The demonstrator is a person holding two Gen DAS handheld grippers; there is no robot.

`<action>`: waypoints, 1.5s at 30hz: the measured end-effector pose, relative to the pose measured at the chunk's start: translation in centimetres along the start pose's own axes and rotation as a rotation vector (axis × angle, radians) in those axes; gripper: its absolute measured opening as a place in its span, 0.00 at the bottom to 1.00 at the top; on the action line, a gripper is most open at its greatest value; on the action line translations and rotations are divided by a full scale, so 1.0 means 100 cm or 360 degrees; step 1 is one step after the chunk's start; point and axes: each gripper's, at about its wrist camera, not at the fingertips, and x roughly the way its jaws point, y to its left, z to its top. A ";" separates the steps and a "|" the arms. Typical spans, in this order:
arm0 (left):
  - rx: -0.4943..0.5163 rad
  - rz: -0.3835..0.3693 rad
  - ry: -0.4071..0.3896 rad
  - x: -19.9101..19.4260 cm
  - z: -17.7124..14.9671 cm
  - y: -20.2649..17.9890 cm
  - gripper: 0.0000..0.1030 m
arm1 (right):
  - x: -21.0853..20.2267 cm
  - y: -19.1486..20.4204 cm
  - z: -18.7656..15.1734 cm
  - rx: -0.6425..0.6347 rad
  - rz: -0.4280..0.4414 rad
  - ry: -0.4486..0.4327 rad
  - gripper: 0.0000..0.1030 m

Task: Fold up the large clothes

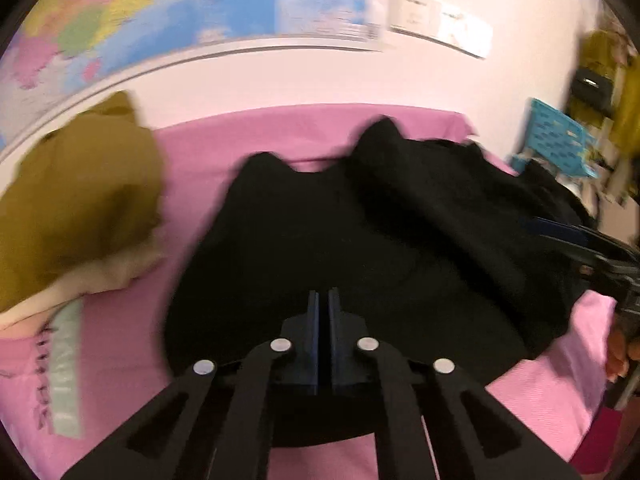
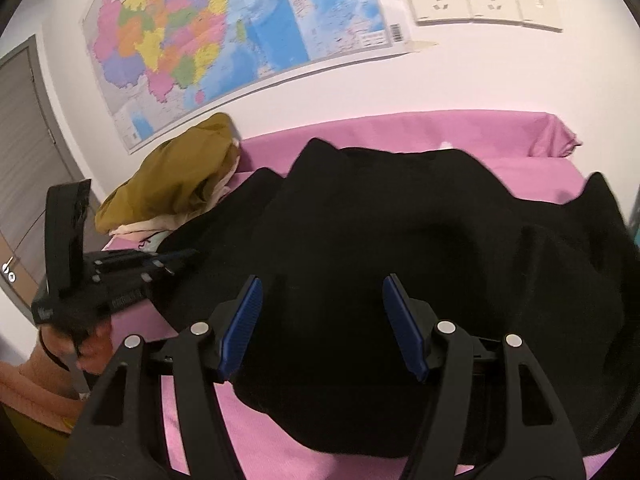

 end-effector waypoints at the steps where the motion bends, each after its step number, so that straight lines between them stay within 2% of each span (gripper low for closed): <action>1: -0.0068 0.0021 0.0014 -0.001 0.000 0.014 0.01 | -0.003 -0.002 0.000 0.0007 -0.0002 -0.0008 0.60; 2: -0.0129 0.0020 0.0040 0.000 0.000 0.024 0.01 | -0.006 -0.002 0.001 0.0006 -0.0009 -0.0015 0.61; 3: -0.0204 -0.0038 0.0061 0.000 -0.003 0.035 0.01 | -0.008 -0.003 0.000 0.0004 -0.0009 -0.0019 0.61; 5: -0.0240 -0.0131 0.0052 -0.004 -0.005 0.040 0.03 | -0.008 -0.002 0.000 -0.0011 -0.0001 -0.0020 0.61; 6: -0.0232 -0.0129 0.0024 -0.008 -0.005 0.040 0.13 | -0.008 -0.001 0.000 -0.0011 0.0009 -0.0023 0.62; 7: -0.0214 -0.0130 0.0004 -0.011 -0.004 0.038 0.43 | -0.008 -0.001 0.000 -0.0015 0.0025 -0.0024 0.62; 9: -0.0190 -0.0119 -0.0034 -0.016 -0.004 0.032 0.70 | -0.008 0.005 -0.001 -0.0026 0.0038 -0.0034 0.62; 12: -0.0102 -0.0176 -0.0072 -0.020 -0.004 0.017 0.72 | -0.008 0.020 -0.008 -0.0128 0.0054 -0.0020 0.62; 13: -0.0082 -0.0182 -0.0076 -0.021 -0.005 0.010 0.78 | -0.006 0.026 -0.011 -0.0170 0.0058 0.0002 0.62; 16: -0.0062 -0.0196 -0.0040 -0.014 -0.010 0.001 0.80 | 0.012 0.029 -0.020 -0.0239 -0.0035 0.0096 0.64; 19: -0.0050 -0.0170 -0.0014 -0.014 -0.019 -0.002 0.81 | 0.027 0.018 -0.023 -0.0161 -0.0057 0.0171 0.62; 25: -0.0041 -0.0163 -0.0034 -0.028 -0.028 -0.002 0.92 | -0.004 0.034 -0.017 -0.0256 -0.0032 0.0038 0.67; 26: -0.0042 -0.0165 -0.0027 -0.029 -0.030 -0.001 0.92 | -0.008 0.039 -0.017 -0.0287 -0.0010 0.0029 0.71; 30: -0.0056 -0.0165 -0.0011 -0.034 -0.036 -0.003 0.93 | -0.012 0.064 -0.026 -0.0491 0.0009 0.0045 0.76; 38: -0.0079 -0.0183 0.0025 -0.038 -0.046 -0.001 0.93 | 0.007 0.090 -0.049 -0.0821 -0.0147 0.0110 0.87; 43: -0.0146 -0.0272 0.0074 -0.036 -0.053 0.005 0.93 | 0.023 0.090 -0.054 -0.0926 -0.0262 0.0160 0.86; 45: -0.0165 -0.0313 0.0095 -0.035 -0.056 0.006 0.93 | 0.029 0.090 -0.057 -0.0968 -0.0324 0.0170 0.79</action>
